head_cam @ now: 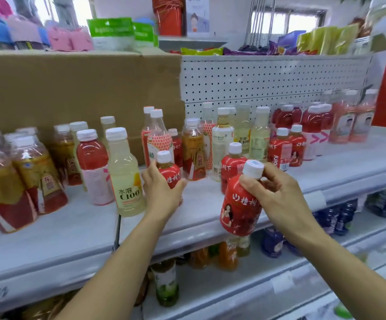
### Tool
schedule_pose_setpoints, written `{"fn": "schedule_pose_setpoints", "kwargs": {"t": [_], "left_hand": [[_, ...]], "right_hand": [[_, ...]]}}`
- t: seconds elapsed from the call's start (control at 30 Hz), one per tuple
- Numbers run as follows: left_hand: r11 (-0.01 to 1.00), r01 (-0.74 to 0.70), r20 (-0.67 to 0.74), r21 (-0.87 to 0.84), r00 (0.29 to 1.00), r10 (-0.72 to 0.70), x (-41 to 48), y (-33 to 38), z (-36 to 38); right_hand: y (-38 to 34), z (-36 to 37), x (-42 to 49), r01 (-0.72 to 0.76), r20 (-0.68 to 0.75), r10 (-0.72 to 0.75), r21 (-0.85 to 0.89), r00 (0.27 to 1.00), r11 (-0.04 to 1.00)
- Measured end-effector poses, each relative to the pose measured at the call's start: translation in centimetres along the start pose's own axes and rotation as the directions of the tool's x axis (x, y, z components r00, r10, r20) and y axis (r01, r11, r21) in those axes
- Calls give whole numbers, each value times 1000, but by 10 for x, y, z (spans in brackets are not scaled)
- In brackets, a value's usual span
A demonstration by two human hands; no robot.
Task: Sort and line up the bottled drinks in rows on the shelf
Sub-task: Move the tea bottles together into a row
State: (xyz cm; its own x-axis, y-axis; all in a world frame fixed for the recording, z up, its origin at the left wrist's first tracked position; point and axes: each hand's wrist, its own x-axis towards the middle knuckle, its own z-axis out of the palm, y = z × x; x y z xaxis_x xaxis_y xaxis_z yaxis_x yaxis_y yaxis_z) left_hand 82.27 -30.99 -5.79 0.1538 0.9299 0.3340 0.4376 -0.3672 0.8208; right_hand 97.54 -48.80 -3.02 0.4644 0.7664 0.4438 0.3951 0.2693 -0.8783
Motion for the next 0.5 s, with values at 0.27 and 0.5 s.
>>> {"fn": "schedule_pose_setpoints", "kwargs": {"t": [0.27, 0.5], "left_hand": [[991, -132, 163, -12, 978, 132, -9, 9, 19], [984, -172, 170, -35, 970, 176, 8, 13, 33]], "right_hand": [[11, -12, 22, 22, 63, -23, 27, 998, 999], [13, -5, 42, 77, 108, -76, -5, 991, 997]]}}
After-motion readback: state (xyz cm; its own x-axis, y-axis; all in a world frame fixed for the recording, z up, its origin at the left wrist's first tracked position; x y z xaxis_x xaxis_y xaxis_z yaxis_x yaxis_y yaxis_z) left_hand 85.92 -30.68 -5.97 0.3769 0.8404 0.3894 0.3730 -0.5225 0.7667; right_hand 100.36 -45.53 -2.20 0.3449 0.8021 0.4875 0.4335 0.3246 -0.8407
